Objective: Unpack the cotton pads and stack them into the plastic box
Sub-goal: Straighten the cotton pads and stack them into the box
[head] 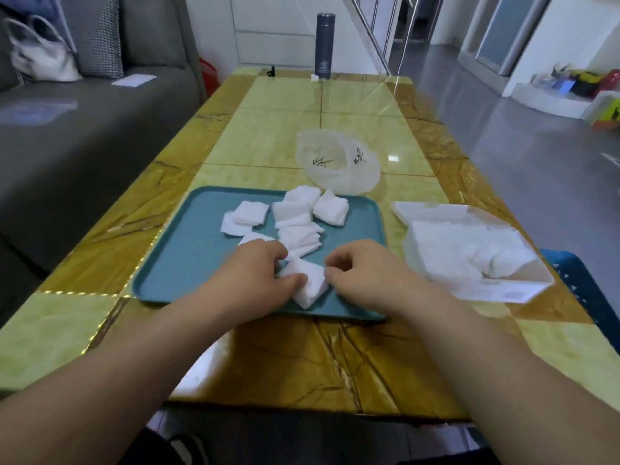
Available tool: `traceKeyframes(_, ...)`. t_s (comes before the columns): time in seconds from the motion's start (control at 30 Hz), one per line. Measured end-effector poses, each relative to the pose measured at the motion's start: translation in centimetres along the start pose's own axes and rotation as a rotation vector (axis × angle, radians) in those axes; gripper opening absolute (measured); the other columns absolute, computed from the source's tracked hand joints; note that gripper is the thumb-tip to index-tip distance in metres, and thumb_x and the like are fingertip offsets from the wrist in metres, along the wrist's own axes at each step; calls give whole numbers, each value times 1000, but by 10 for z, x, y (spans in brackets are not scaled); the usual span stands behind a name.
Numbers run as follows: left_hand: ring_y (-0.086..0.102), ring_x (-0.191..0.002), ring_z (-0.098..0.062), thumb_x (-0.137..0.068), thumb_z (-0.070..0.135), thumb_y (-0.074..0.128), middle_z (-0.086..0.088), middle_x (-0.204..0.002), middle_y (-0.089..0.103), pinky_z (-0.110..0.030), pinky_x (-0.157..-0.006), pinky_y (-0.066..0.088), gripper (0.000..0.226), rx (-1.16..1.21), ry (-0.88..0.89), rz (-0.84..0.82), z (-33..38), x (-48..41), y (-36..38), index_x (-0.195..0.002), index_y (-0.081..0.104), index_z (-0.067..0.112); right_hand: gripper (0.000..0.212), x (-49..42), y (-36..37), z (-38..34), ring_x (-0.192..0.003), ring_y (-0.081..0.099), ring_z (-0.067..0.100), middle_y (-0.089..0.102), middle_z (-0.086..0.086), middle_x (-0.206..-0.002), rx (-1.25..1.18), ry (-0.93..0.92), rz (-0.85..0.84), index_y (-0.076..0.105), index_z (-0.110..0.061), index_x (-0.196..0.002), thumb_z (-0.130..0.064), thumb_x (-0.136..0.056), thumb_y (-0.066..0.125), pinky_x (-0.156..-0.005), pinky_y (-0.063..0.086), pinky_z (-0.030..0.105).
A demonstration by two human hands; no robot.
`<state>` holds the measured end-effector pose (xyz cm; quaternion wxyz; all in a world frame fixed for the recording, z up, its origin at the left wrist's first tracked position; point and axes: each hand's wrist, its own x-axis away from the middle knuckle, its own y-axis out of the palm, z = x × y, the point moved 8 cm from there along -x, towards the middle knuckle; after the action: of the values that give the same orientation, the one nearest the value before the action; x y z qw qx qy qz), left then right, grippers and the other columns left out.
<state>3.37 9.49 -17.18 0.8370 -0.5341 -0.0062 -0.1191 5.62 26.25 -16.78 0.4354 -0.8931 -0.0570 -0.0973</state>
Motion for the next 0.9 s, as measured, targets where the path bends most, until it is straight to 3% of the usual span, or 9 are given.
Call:
traceKeyframes(0.07, 62, -101, -18, -85, 54, 74, 2, -116, 66, -33, -88, 54, 59, 29, -6, -64, -1, -7, 8, -135, 60, 26, 24, -6, 5, -2, -100, 69, 20, 76, 3, -107, 12, 1, -16, 76, -14, -110, -30, -95, 66, -89, 53, 31)
traceKeyframes(0.17, 63, -94, -12, -80, 51, 80, 8, -103, 65, -31, -86, 55, 62, 94, -17, -171, 1, -17, 14, -134, 58, 29, 20, -9, 11, -3, -92, 69, 14, 76, -4, -100, -10, -29, -65, 78, -21, -106, -34, -94, 69, -83, 53, 29)
traceKeyframes(0.37, 64, -78, -11, -75, 43, 85, 4, -86, 70, -26, -63, 48, 29, 226, 16, -195, -2, -22, 16, -92, 70, 26, 19, -19, 17, 3, -84, 70, 4, 76, -10, -92, -99, -38, -44, 78, -27, -99, -42, -88, 76, -80, 58, 27)
traceKeyframes(0.43, 63, -74, -12, -76, 44, 83, 4, -81, 70, -25, -59, 44, 26, 250, 43, -190, -3, -21, 17, -86, 69, 25, 19, -19, 18, 2, -81, 71, 3, 77, -9, -89, -134, -64, -62, 77, -26, -95, -43, -87, 77, -76, 58, 22)
traceKeyframes(0.53, 63, -71, -8, -73, 40, 85, 6, -80, 71, -23, -58, 44, 24, 352, 63, -128, -7, -22, 10, -84, 68, 28, 10, -18, 14, -3, -76, 71, 1, 78, -5, -86, -260, -106, -49, 74, -21, -91, -26, -86, 82, -69, 55, 16)
traceKeyframes(0.67, 66, -69, -5, -74, 23, 87, 6, -81, 74, -16, -58, 49, 25, 501, 113, -74, -6, -23, -2, -89, 68, 27, 15, -19, -1, -10, -79, 71, 3, 77, -3, -85, -335, -201, 65, 73, -21, -88, -10, -83, 82, -75, 58, 24)
traceKeyframes(0.77, 64, -65, -1, -78, 23, 86, 6, -77, 74, -14, -56, 47, 17, 515, 156, -46, -3, -22, -7, -86, 71, 25, 19, -17, -7, -13, -88, 72, 7, 76, -9, -91, -333, -232, 117, 76, -27, -97, -13, -84, 81, -84, 61, 37)
traceKeyframes(0.9, 56, -59, -2, -78, 19, 86, 5, -70, 70, -15, -54, 44, 15, 683, 157, 12, 1, -21, -14, -87, 74, 19, 14, -16, -7, -12, -95, 70, 5, 76, -16, -96, -323, -236, 107, 78, -30, -101, -28, -87, 79, -86, 59, 39)
